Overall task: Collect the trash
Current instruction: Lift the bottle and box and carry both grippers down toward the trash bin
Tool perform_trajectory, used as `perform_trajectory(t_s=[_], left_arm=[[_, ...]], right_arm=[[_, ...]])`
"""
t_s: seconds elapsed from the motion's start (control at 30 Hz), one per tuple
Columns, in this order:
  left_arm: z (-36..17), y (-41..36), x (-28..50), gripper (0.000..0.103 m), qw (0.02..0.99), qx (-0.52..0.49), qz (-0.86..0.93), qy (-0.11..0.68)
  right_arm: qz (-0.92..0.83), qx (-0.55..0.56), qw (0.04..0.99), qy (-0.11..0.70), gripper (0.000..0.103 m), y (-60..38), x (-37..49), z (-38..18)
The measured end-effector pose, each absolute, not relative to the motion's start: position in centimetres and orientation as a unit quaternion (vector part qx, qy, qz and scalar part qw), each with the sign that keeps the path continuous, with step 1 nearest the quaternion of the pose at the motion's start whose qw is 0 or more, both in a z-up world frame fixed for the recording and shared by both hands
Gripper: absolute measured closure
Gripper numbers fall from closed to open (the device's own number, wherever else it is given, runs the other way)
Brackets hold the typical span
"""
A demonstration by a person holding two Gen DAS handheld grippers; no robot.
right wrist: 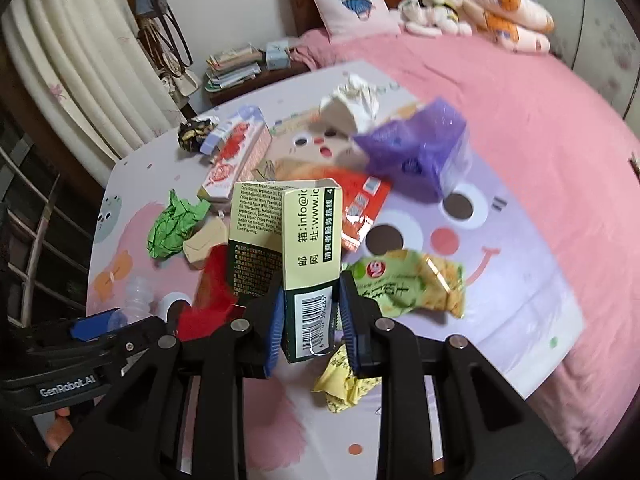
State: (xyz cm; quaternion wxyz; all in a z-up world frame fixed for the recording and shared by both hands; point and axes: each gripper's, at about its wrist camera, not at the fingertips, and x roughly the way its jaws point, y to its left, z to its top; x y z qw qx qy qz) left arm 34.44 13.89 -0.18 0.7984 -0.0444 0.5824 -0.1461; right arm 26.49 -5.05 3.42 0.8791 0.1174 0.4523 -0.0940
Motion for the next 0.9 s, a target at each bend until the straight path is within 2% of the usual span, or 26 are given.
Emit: perform_trajectory(t_s=[0.47,0.9], left_arm=[[5.8,12.6,27.0,0.04,0.832,-0.041,-0.178,0.524],[4.9,7.0,12.4,0.046,0.85,-0.092,-0.124,0.503]], right_arm=[[-0.08,0.097,0.89,0.438,0.08,-4.8,21.7,6.9],[0.033,0.045,0.883,0.466,0.08,-9.1,9.4,5.8]])
